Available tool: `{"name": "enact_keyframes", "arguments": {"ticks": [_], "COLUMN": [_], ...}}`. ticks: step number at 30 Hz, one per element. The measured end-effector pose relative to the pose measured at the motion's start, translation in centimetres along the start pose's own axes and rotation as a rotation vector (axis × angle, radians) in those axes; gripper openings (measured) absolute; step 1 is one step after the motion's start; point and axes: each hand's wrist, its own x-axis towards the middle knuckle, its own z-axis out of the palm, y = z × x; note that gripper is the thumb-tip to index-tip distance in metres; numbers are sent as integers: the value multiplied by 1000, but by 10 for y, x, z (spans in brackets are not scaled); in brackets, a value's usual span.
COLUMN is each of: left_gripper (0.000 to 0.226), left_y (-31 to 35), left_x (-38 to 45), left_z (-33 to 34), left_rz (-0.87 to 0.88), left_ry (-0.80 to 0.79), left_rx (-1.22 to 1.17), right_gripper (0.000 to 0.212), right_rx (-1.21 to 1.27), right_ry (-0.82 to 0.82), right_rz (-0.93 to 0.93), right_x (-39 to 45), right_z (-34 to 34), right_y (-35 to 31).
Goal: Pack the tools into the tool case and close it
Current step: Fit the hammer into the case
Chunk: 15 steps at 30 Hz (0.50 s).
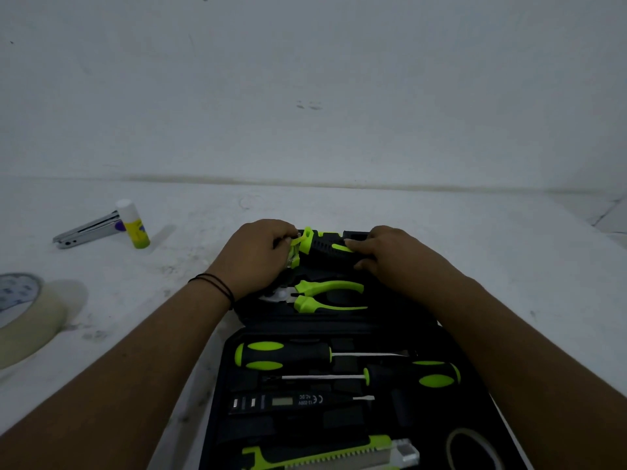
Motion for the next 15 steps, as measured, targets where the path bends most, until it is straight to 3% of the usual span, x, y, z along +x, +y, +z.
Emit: {"name": "enact_keyframes", "arguments": {"ticks": [6,11,15], "left_gripper": [33,31,28], "left_y": [-2,8,25], "left_x": [-2,-13,-13], "left_z": [-3,-7,-10], "left_rz": [-48,44,-8], "left_ry": [-11,332,348], "left_rx": [-107,-154,-357], "right_gripper": [30,24,24], "right_rx": [107,349,552], "right_ry": [62,261,287], "right_rz": [-25,71,147], "right_x": [-6,-13,-19], "right_z": [-16,-58,-69], "right_y": [0,0,-3]}}
